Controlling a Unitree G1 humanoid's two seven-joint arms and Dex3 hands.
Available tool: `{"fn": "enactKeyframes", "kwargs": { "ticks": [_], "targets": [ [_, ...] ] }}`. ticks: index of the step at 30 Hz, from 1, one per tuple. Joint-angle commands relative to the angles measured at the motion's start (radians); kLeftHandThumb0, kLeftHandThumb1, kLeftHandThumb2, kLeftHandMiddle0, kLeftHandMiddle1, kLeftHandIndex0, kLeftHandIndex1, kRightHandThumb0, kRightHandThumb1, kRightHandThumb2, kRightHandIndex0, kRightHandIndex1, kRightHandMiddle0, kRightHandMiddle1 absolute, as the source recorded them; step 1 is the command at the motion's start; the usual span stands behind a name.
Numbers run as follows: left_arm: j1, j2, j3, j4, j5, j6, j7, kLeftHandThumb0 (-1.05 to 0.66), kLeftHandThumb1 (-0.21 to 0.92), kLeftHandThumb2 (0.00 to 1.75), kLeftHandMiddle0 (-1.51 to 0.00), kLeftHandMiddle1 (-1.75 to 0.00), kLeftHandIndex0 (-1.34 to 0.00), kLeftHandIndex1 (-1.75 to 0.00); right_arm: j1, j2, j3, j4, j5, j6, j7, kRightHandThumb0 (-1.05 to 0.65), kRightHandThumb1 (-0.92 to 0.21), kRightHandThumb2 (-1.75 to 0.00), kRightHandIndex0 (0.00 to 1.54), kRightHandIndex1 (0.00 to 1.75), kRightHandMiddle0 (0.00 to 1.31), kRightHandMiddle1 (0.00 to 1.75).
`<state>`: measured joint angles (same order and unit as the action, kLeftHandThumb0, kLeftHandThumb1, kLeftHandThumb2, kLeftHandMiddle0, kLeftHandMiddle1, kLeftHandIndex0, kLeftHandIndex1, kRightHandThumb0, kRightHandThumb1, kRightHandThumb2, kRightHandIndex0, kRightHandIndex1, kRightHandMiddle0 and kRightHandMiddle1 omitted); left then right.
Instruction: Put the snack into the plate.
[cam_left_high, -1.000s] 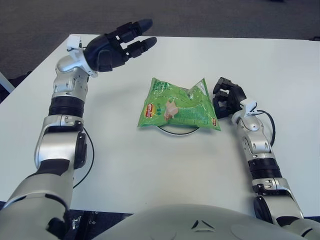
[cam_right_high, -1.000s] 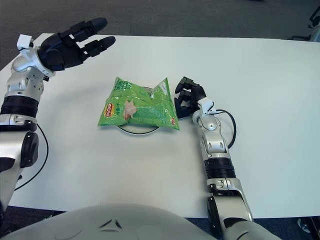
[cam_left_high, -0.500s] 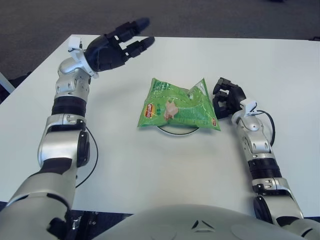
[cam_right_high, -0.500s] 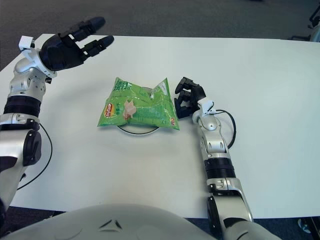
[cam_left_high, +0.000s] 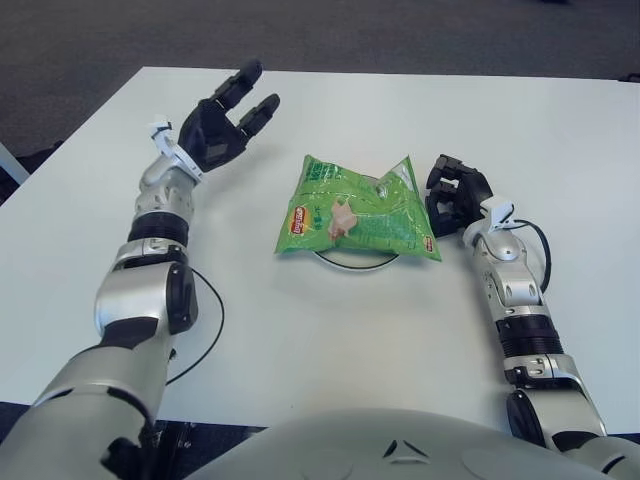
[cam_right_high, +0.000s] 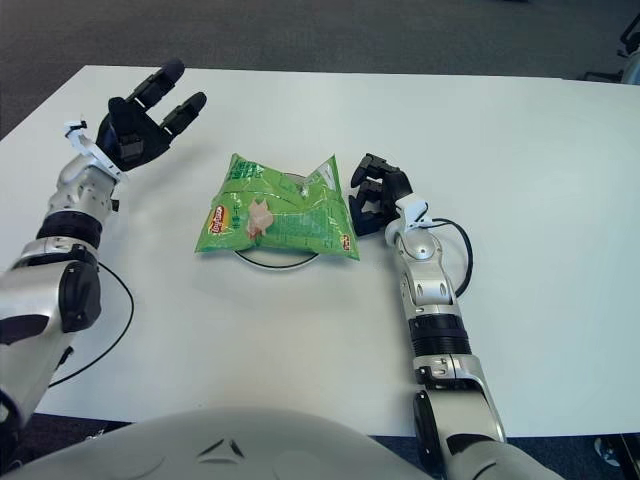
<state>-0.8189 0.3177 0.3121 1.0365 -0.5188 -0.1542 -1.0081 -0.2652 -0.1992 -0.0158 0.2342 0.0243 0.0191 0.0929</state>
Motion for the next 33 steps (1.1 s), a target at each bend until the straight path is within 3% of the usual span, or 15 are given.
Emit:
{"fn": "enactKeyframes", "kwargs": {
  "ticks": [1, 4, 6, 8, 10, 13, 15, 18, 23, 24, 27, 33],
  "targets": [
    [0.034, -0.010, 0.025, 0.018, 0.012, -0.002, 0.049, -1.04, 0.92, 0.77, -0.18, -0.12, -0.02, -0.04, 0.092, -0.003, 0.015, 0.077, -0.024, 0.107, 0.009, -0.01, 0.08, -1.75, 0.90, 1.75, 0.72, 1.68],
    [0.045, -0.013, 0.026, 0.013, 0.031, -0.024, 0.095, -1.02, 0.92, 0.78, -0.16, -0.35, -0.01, -0.16, 0.092, -0.002, 0.015, 0.076, -0.025, 0.108, 0.007, -0.01, 0.08, -1.75, 0.90, 1.75, 0.72, 1.68],
    [0.058, -0.016, 0.025, 0.007, 0.052, -0.047, 0.134, -1.01, 0.92, 0.79, -0.15, -0.60, 0.00, -0.30, 0.092, -0.002, 0.015, 0.076, -0.025, 0.108, 0.006, -0.01, 0.08, -1.75, 0.90, 1.75, 0.71, 1.69],
    [0.075, -0.019, 0.023, 0.000, 0.071, -0.071, 0.176, -1.00, 0.92, 0.80, -0.19, -0.77, 0.00, -0.50, 0.092, -0.001, 0.015, 0.076, -0.026, 0.109, 0.004, -0.01, 0.08, -1.75, 0.90, 1.75, 0.71, 1.69],
    [0.091, -0.024, 0.022, -0.007, 0.086, -0.092, 0.211, -0.99, 0.92, 0.82, -0.27, -0.95, 0.00, -0.83, 0.092, -0.002, 0.015, 0.076, -0.027, 0.109, 0.003, -0.01, 0.08, -1.75, 0.90, 1.75, 0.71, 1.69],
    [0.117, -0.036, 0.017, -0.023, 0.116, -0.134, 0.275, -0.97, 0.92, 0.84, -0.34, -1.12, 0.00, -1.11, 0.091, -0.005, 0.018, 0.078, -0.033, 0.107, 0.002, -0.01, 0.08, -1.75, 0.90, 1.75, 0.71, 1.69],
    [0.136, -0.048, 0.007, -0.040, 0.151, -0.179, 0.345, -0.92, 0.92, 0.84, -0.40, -1.37, -0.02, -1.40, 0.090, -0.004, 0.018, 0.079, -0.033, 0.106, 0.002, -0.01, 0.08, -1.75, 0.90, 1.75, 0.71, 1.70],
    [0.176, -0.085, -0.011, -0.087, 0.200, -0.249, 0.435, -0.85, 0.92, 0.83, -0.46, -1.59, -0.12, -1.61, 0.091, -0.001, 0.016, 0.077, -0.026, 0.107, 0.004, -0.01, 0.08, -1.75, 0.90, 1.75, 0.71, 1.70],
    [0.245, -0.136, -0.037, -0.156, 0.252, -0.318, 0.533, -0.73, 0.92, 0.81, -0.65, -1.72, -0.33, -1.72, 0.091, -0.002, 0.013, 0.080, -0.024, 0.107, 0.007, -0.01, 0.08, -1.75, 0.90, 1.75, 0.72, 1.68],
    [0.253, -0.139, -0.040, -0.165, 0.258, -0.320, 0.545, -0.61, 0.84, 0.82, -0.69, -1.73, -0.33, -1.73, 0.091, -0.002, 0.014, 0.082, -0.024, 0.106, 0.007, -0.01, 0.08, -1.75, 0.90, 1.75, 0.72, 1.68],
    [0.268, -0.142, -0.047, -0.181, 0.270, -0.317, 0.571, -0.46, 0.74, 0.83, -0.74, -1.74, -0.33, -1.74, 0.090, -0.003, 0.014, 0.083, -0.025, 0.104, 0.006, -0.01, 0.08, -1.75, 0.90, 1.75, 0.72, 1.68],
    [0.289, -0.120, -0.033, -0.101, 0.297, -0.311, 0.645, -0.42, 0.56, 1.02, -0.90, -1.75, -0.43, -1.75, 0.090, -0.008, 0.013, 0.091, -0.024, 0.094, 0.013, -0.01, 0.08, -1.75, 0.90, 1.75, 0.72, 1.68]
  ]
}}
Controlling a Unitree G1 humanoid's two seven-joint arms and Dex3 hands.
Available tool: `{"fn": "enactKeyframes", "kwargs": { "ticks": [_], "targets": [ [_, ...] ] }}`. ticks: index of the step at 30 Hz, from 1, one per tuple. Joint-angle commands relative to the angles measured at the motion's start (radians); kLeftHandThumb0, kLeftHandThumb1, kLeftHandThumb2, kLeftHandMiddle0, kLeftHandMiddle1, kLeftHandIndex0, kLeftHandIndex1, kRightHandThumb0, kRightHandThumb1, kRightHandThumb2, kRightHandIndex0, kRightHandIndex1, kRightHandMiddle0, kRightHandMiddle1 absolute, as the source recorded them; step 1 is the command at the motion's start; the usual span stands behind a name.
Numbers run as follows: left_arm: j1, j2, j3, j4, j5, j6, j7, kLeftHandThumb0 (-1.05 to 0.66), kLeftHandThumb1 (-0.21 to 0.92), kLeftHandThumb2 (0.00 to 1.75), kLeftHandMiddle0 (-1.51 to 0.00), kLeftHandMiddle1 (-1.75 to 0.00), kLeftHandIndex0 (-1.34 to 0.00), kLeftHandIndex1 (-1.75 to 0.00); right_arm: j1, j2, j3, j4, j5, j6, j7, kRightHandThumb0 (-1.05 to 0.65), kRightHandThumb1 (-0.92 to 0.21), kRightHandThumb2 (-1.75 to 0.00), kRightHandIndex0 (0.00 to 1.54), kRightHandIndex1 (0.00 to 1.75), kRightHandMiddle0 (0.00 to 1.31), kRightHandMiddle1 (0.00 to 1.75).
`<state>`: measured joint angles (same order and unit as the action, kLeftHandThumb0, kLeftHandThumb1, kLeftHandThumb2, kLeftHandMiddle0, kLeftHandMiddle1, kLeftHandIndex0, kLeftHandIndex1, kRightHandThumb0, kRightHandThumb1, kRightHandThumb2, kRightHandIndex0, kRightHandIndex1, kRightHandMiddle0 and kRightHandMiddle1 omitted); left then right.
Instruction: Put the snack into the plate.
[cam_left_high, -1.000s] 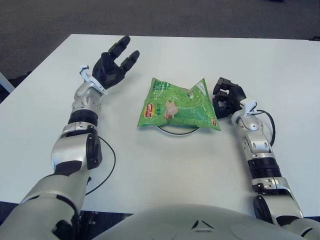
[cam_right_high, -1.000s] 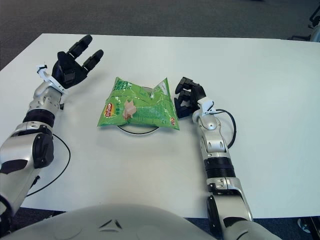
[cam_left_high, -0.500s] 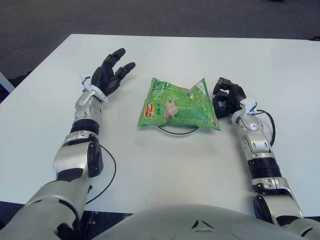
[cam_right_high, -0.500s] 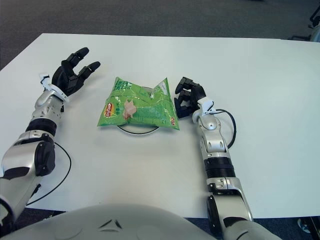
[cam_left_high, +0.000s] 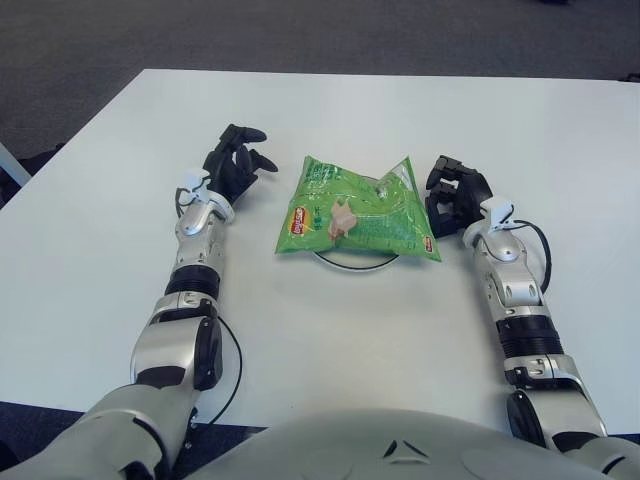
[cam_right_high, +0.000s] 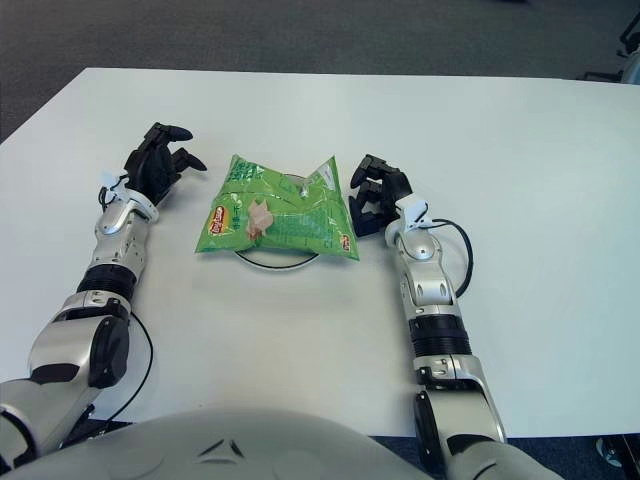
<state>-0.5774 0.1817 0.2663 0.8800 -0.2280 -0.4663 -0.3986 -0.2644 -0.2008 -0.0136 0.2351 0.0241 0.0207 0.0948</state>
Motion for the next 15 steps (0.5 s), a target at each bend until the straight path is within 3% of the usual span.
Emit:
{"fn": "enactKeyframes", "kwargs": {
  "ticks": [1, 9, 15],
  "targets": [
    [0.046, 0.017, 0.014, 0.065, 0.008, 0.002, 0.041, -0.43, 0.54, 1.05, -0.92, -1.75, -0.45, -1.75, 0.090, -0.007, 0.011, 0.089, -0.023, 0.092, 0.012, -0.01, 0.08, -1.75, 0.90, 1.75, 0.72, 1.68],
    [0.070, 0.021, -0.003, 0.103, 0.052, -0.018, 0.104, -0.48, 0.32, 1.31, -1.12, -1.75, -0.61, -1.75, 0.094, -0.012, 0.006, 0.086, -0.022, 0.095, 0.011, -0.01, 0.07, -1.75, 0.90, 1.75, 0.70, 1.70],
    [0.093, 0.018, -0.011, 0.108, 0.067, -0.034, 0.114, -0.51, 0.25, 1.39, -1.20, -1.75, -0.66, -1.75, 0.098, -0.010, -0.005, 0.086, -0.016, 0.096, 0.007, -0.01, 0.07, -1.75, 0.90, 1.75, 0.70, 1.70]
  ]
}}
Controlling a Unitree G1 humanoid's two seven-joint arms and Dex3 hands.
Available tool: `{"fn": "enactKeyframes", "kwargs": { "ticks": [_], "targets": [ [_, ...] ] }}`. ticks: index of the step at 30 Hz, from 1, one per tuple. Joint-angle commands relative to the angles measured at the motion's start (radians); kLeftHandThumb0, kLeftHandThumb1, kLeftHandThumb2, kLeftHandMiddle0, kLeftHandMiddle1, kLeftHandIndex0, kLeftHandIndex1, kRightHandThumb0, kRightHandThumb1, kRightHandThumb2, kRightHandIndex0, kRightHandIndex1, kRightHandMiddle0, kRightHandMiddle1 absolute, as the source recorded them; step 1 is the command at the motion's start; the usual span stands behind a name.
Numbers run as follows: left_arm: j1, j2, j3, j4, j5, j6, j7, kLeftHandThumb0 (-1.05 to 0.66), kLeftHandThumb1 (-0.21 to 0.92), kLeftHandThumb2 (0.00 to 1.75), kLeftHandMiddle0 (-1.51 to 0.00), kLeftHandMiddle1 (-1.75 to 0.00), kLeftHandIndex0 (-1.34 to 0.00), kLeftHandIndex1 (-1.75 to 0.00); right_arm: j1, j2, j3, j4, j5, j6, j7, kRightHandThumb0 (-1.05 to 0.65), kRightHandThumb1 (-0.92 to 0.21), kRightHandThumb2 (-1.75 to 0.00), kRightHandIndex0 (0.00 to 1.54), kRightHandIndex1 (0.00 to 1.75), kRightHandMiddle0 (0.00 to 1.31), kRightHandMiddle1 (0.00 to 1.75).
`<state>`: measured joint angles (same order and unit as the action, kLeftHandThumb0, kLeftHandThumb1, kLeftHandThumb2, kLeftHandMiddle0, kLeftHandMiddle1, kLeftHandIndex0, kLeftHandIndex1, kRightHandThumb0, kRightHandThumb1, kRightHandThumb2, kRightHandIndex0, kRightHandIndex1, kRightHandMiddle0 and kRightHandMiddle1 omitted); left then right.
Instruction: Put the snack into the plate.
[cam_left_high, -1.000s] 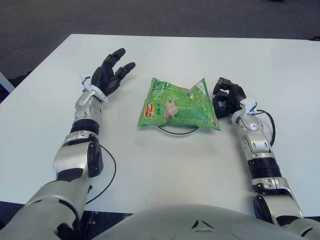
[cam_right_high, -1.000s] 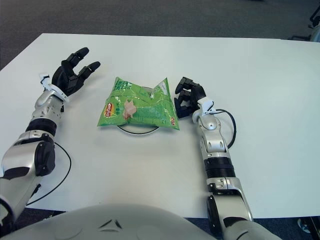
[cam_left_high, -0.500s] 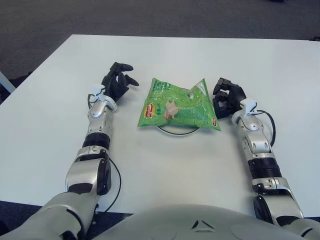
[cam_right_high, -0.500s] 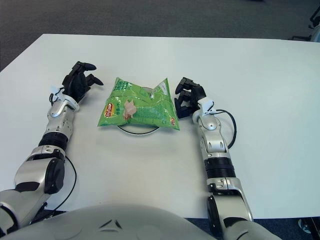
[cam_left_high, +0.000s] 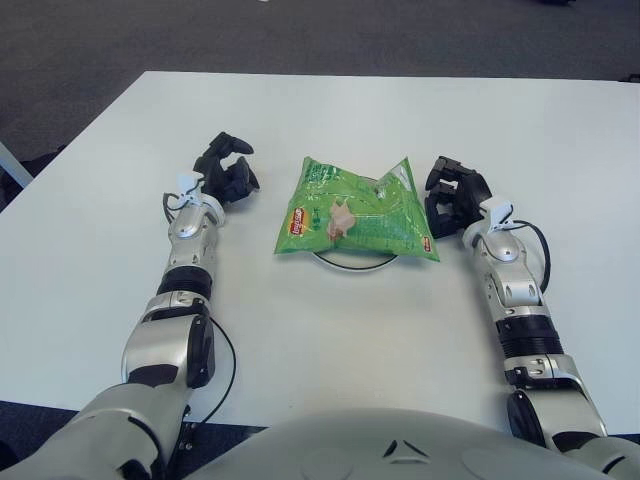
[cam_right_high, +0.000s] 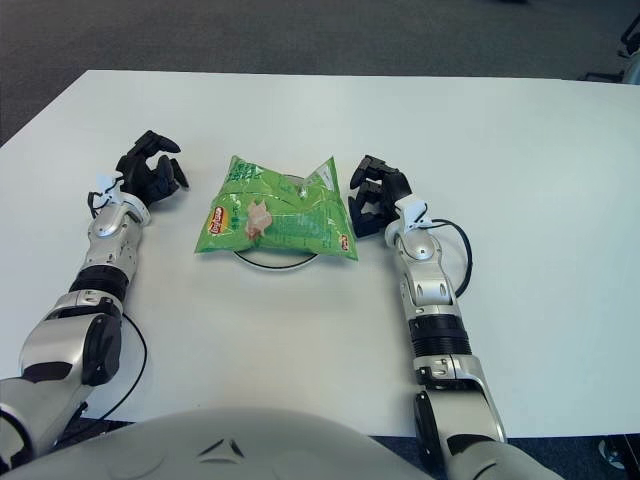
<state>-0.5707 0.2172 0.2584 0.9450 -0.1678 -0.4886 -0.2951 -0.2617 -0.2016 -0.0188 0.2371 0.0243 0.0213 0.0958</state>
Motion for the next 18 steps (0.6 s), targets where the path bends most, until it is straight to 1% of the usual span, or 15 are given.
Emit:
{"fn": "enactKeyframes", "kwargs": {
  "ticks": [1, 7, 10, 13, 18],
  "targets": [
    [0.088, -0.018, -0.006, 0.042, 0.007, -0.013, 0.007, -0.51, 0.24, 1.41, -1.21, -1.75, -0.67, -1.75, 0.097, -0.008, -0.002, 0.083, -0.015, 0.095, 0.004, -0.01, 0.07, -1.75, 0.90, 1.75, 0.69, 1.71],
    [0.115, -0.026, -0.024, 0.016, 0.015, -0.036, -0.021, -0.53, 0.20, 1.46, -1.26, -1.75, -0.71, -1.75, 0.103, 0.010, -0.028, 0.081, 0.008, 0.076, -0.004, -0.01, 0.04, -1.73, 0.88, 1.75, 0.65, 1.74],
    [0.127, -0.029, -0.034, 0.001, 0.017, -0.041, -0.033, -0.53, 0.19, 1.47, -1.28, -1.75, -0.72, -1.75, 0.106, 0.023, -0.049, 0.086, 0.021, 0.046, -0.014, 0.00, -0.01, -1.68, 0.84, 1.75, 0.61, 1.74],
    [0.139, -0.031, -0.042, -0.017, 0.018, -0.027, -0.037, -0.53, 0.19, 1.47, -1.30, -1.75, -0.72, -1.75, 0.103, 0.034, -0.066, 0.103, 0.029, 0.009, -0.032, 0.00, -0.03, -1.65, 0.83, 1.75, 0.59, 1.75],
    [0.153, -0.034, -0.049, -0.041, 0.016, -0.009, -0.038, -0.54, 0.19, 1.47, -1.31, -1.75, -0.72, -1.75, 0.102, 0.043, -0.079, 0.115, 0.028, -0.020, -0.049, 0.00, -0.01, -1.67, 0.84, 1.75, 0.60, 1.75]
  ]
}}
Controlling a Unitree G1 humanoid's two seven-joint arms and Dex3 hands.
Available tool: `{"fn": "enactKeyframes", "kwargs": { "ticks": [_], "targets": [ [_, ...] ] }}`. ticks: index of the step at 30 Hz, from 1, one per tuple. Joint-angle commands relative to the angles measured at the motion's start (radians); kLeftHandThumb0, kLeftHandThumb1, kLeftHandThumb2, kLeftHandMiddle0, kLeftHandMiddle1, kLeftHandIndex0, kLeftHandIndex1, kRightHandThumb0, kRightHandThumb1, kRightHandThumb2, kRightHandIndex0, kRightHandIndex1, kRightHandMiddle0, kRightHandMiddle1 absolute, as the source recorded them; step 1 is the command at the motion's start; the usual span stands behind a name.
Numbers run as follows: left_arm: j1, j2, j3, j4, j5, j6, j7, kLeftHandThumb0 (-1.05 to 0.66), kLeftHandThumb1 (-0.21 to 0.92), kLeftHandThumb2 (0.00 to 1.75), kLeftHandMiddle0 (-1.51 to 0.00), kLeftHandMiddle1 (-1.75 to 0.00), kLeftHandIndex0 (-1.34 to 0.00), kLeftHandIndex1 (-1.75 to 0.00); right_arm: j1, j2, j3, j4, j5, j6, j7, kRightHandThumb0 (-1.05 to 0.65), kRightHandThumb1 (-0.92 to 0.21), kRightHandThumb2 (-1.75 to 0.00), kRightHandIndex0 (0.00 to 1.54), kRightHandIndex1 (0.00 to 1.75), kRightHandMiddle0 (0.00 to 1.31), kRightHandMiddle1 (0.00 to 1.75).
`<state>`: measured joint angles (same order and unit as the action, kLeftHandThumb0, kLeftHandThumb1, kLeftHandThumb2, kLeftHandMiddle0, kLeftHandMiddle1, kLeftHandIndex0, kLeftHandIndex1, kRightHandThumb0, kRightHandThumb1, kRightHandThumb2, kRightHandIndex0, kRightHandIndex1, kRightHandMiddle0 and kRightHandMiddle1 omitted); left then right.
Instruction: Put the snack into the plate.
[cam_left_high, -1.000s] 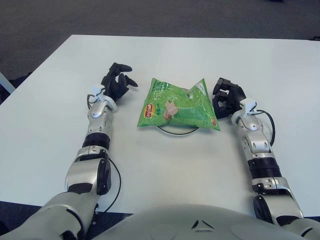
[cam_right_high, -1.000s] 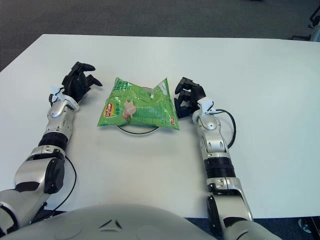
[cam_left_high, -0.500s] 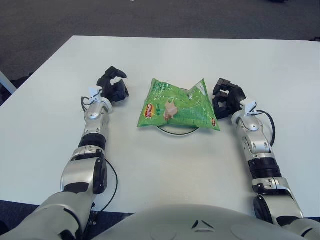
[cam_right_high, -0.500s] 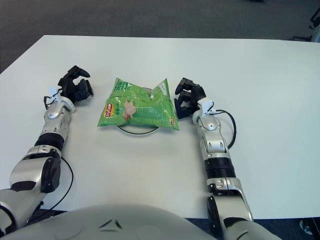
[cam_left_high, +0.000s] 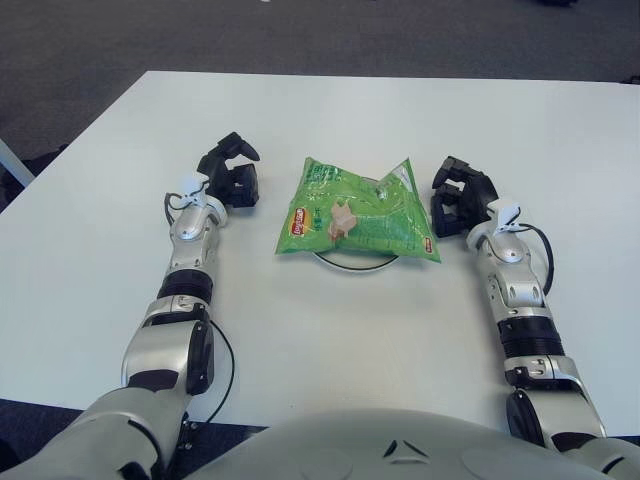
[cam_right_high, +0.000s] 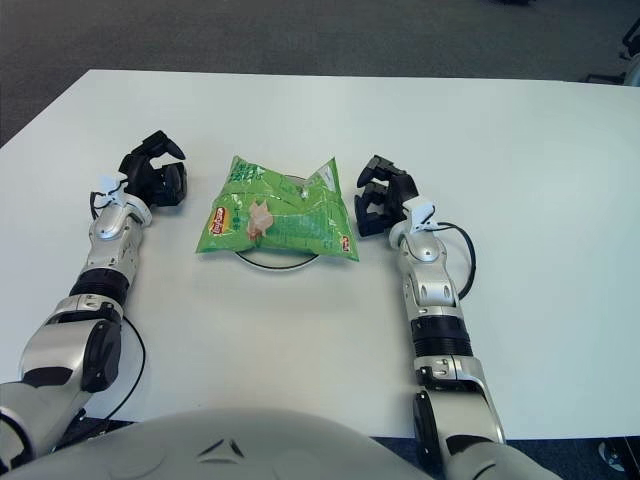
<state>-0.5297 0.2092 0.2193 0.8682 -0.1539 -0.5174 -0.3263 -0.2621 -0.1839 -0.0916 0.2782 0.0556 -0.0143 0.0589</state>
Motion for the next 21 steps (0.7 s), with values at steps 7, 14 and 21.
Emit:
{"fn": "enactKeyframes", "kwargs": {
  "ticks": [7, 14, 21],
  "targets": [
    [0.143, -0.037, -0.020, -0.010, -0.009, 0.057, -0.023, -0.54, 0.19, 1.48, -1.31, -1.75, -0.73, -1.75, 0.098, 0.046, -0.049, 0.095, 0.012, -0.063, -0.056, -0.29, -0.14, -1.52, 1.13, 1.75, 0.65, 1.74],
    [0.160, -0.046, -0.031, -0.025, -0.014, 0.057, -0.046, -0.53, 0.21, 1.45, -1.33, -1.75, -0.71, -1.75, 0.090, 0.069, -0.101, 0.140, 0.067, -0.156, -0.042, -0.48, -0.27, -1.37, 1.29, 1.75, 0.64, 1.75],
    [0.182, -0.057, -0.043, -0.044, -0.005, 0.001, -0.046, -0.51, 0.24, 1.41, -1.34, -1.75, -0.68, -1.75, 0.086, 0.060, -0.142, 0.202, 0.120, -0.273, 0.029, -0.49, -0.28, -1.36, 1.33, 1.75, 0.64, 1.75]
  ]
}}
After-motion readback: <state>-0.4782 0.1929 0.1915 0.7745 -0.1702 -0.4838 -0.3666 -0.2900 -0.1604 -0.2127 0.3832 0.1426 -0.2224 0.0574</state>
